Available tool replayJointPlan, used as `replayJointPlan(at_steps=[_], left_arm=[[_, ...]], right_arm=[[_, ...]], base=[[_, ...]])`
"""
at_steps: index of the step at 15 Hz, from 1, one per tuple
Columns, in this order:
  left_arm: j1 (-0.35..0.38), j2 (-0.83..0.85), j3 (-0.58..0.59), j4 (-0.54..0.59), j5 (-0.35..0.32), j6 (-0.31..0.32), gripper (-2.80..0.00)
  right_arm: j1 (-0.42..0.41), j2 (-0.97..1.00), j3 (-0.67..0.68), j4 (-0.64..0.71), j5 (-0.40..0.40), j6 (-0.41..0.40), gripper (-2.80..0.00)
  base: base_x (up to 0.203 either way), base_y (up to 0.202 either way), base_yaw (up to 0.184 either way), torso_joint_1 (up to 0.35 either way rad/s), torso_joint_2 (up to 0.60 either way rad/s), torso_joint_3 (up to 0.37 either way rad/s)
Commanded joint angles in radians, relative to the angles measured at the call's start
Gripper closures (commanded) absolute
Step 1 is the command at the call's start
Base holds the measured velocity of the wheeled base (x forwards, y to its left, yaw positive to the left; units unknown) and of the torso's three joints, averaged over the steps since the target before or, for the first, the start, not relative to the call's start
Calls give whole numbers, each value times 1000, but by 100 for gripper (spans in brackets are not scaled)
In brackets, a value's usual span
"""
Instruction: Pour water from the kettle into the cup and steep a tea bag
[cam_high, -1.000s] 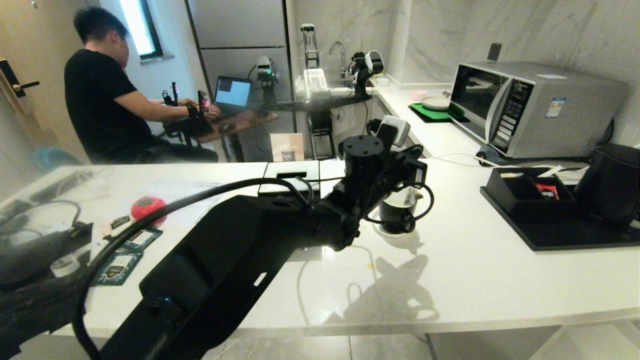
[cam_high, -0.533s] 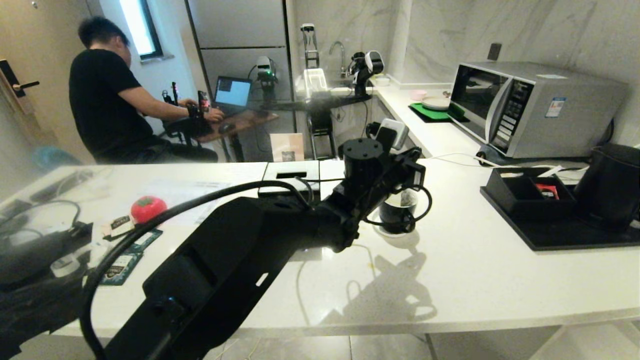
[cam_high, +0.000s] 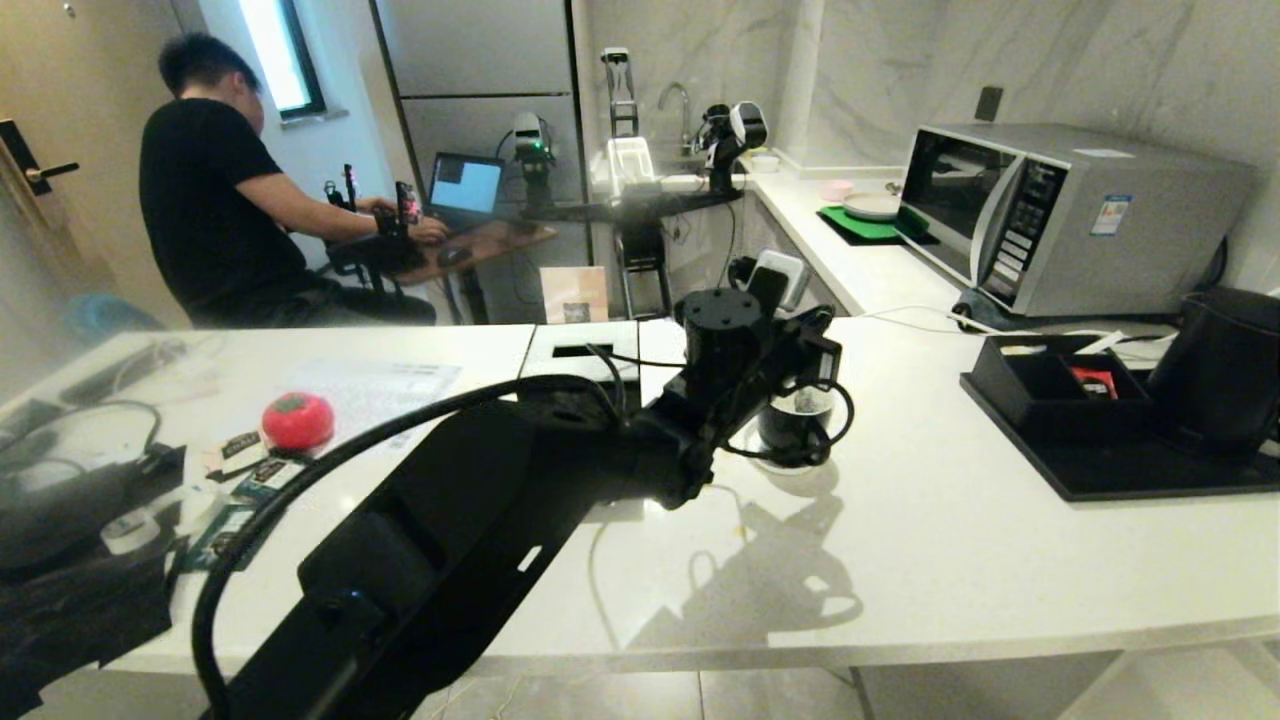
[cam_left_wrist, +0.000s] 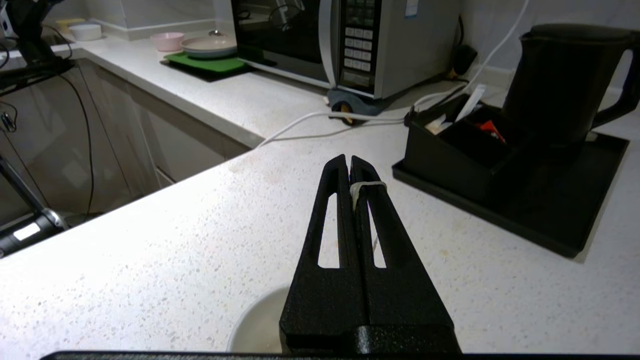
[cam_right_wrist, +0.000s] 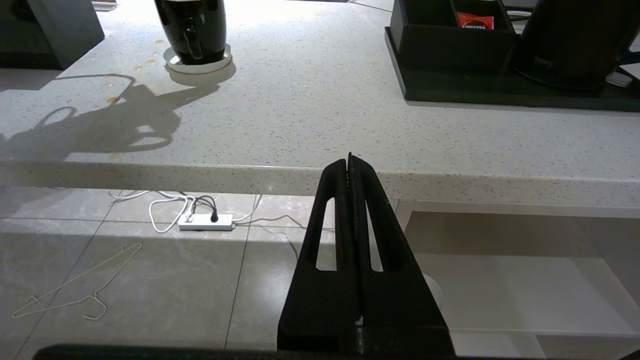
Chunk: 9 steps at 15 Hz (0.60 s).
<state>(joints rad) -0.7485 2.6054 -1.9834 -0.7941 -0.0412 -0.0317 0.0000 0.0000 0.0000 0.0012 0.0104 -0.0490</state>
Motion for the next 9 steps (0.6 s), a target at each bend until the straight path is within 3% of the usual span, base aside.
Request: replayJointPlan(at_steps=[1,9], left_arm=[[6,26,0,-5,-2,-1,0],[9,62,0,-5,-2,3,0]], right_arm=[[0,1,0,0,0,0,0],[0,0,0,0,0,0,0]], base=[[0,0,0,0,0,0],[0,0,0,0,0,0]])
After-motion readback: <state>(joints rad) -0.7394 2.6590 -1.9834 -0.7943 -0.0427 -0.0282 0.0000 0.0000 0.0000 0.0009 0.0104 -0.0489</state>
